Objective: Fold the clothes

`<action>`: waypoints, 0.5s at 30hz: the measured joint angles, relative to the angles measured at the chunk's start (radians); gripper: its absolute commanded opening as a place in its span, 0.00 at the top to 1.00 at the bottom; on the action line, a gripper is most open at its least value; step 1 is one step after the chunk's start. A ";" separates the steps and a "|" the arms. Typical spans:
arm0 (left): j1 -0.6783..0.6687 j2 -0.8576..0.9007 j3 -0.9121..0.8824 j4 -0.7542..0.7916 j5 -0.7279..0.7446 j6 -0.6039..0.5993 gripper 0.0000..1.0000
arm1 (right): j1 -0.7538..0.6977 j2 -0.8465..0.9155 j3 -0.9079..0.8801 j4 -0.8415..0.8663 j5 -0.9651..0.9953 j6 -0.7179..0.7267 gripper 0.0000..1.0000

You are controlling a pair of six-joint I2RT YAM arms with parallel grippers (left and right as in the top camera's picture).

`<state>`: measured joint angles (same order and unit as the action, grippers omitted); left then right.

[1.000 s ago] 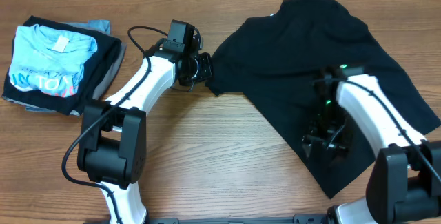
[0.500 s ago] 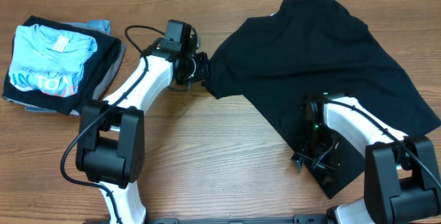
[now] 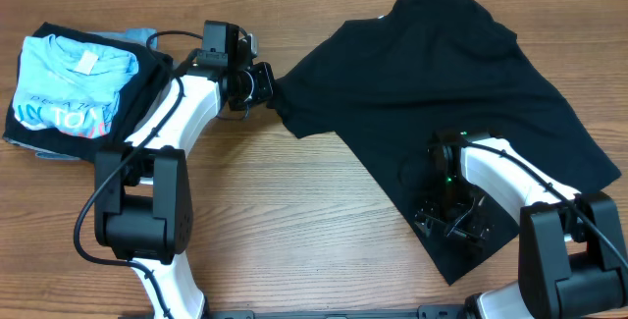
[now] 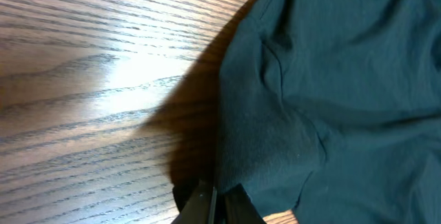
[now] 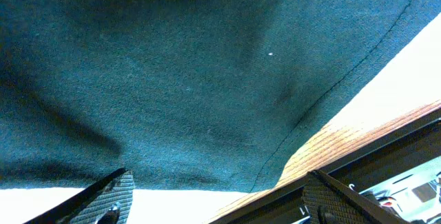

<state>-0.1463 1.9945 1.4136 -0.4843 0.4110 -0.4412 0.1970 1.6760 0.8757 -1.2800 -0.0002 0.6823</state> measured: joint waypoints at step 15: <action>0.000 0.000 0.000 -0.008 0.001 0.007 0.85 | 0.000 0.000 -0.066 0.087 -0.211 -0.183 0.13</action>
<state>-0.1459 1.9945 1.4136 -0.4927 0.4118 -0.4339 0.1970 1.6760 0.8101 -1.1931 -0.2111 0.4988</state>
